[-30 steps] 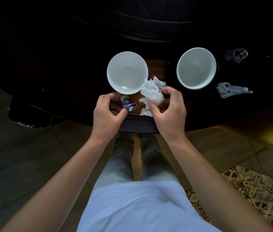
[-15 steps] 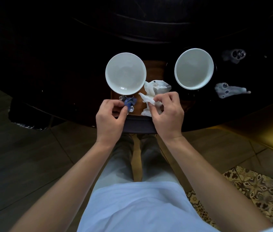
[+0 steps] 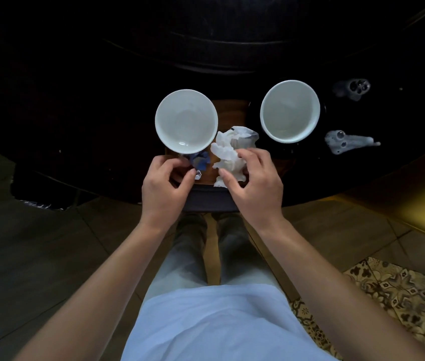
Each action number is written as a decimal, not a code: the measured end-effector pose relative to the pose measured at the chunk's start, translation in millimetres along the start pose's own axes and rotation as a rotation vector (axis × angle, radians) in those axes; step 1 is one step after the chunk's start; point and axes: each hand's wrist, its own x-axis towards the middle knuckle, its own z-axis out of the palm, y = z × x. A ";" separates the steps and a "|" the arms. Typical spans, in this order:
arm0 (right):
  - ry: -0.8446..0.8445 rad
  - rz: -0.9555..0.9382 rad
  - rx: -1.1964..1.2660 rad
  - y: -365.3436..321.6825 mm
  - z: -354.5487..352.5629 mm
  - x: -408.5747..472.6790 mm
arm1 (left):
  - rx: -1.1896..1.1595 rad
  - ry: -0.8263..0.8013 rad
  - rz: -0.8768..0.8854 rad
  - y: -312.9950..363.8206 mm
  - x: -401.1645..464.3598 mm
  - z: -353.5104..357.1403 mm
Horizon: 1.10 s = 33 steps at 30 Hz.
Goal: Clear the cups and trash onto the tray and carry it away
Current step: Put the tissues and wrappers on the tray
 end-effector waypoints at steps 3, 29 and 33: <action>0.016 0.005 0.014 -3.9 -7.1 -0.6 | 0.013 -0.013 0.028 -0.3 -0.8 -13.1; -0.145 -0.127 -0.145 11.9 -3.5 -3.4 | 0.766 -0.206 0.646 78.3 274.3 -7.7; -0.102 -0.134 -0.038 9.1 -16.1 -4.8 | 0.767 -0.194 0.648 79.2 273.4 -7.0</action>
